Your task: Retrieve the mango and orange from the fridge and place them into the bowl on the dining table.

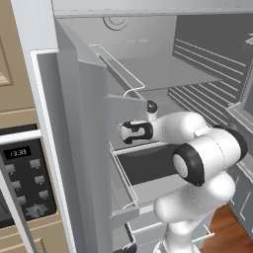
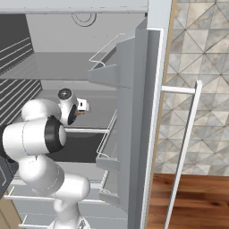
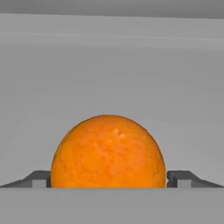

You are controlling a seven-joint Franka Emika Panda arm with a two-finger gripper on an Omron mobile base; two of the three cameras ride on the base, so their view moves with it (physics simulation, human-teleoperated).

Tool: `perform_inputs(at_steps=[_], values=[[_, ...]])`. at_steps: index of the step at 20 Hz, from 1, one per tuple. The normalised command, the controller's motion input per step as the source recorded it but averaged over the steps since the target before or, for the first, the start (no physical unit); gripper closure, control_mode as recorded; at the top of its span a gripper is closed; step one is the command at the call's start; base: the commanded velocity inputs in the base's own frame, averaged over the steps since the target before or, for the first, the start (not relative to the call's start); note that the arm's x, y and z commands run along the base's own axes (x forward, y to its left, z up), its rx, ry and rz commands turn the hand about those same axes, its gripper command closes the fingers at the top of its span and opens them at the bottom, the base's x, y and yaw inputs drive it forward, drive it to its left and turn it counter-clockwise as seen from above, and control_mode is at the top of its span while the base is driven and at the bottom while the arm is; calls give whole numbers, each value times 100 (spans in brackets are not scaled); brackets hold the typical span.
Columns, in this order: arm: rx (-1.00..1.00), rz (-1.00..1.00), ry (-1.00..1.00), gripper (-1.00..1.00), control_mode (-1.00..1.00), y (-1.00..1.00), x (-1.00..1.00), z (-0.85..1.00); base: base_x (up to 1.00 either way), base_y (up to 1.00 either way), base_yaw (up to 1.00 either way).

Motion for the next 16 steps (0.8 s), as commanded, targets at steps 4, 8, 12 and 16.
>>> perform_inputs(at_steps=[4,8,12,16], values=[[0,-1,5,-100,-100,4,20,-28,0,0,0],[0,-2,13,100,-100,4,3,-42,0,0,0],[0,-4,15,100,-100,0,-1,-54,0,0,0],[0,-2,6,100,-100,0,0,-38,0,0,0]])
